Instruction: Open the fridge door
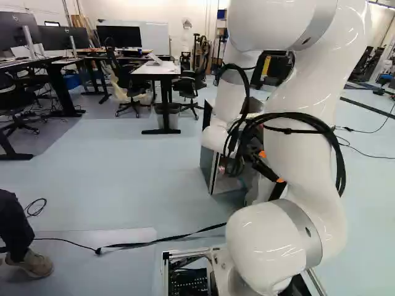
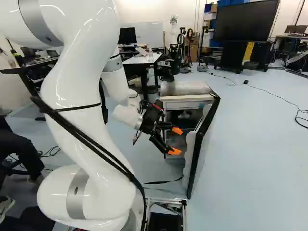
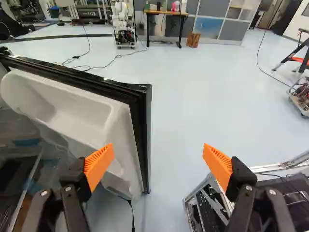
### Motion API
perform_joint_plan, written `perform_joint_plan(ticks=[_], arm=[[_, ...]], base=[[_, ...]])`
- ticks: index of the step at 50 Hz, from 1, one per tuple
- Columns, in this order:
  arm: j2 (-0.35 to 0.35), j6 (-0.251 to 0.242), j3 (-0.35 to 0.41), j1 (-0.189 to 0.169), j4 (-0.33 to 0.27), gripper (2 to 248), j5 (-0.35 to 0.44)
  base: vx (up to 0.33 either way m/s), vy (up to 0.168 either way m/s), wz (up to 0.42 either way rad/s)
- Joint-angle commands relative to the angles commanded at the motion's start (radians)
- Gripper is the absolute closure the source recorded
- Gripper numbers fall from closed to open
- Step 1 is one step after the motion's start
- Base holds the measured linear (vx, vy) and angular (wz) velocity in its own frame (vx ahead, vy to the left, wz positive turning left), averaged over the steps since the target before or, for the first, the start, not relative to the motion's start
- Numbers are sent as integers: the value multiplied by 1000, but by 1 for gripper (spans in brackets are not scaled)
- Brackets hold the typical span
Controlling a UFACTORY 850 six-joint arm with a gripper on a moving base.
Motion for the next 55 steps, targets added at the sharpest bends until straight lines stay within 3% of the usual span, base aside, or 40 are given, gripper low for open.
perform_joint_plan(ticks=[11,21,55], arm=[[-3,0,-6,-7,0,3,50],[-24,0,-51,-37,0,3,59],[-116,0,-240,-224,0,3,59]], base=[[0,0,0],[0,0,0],[0,0,0]])
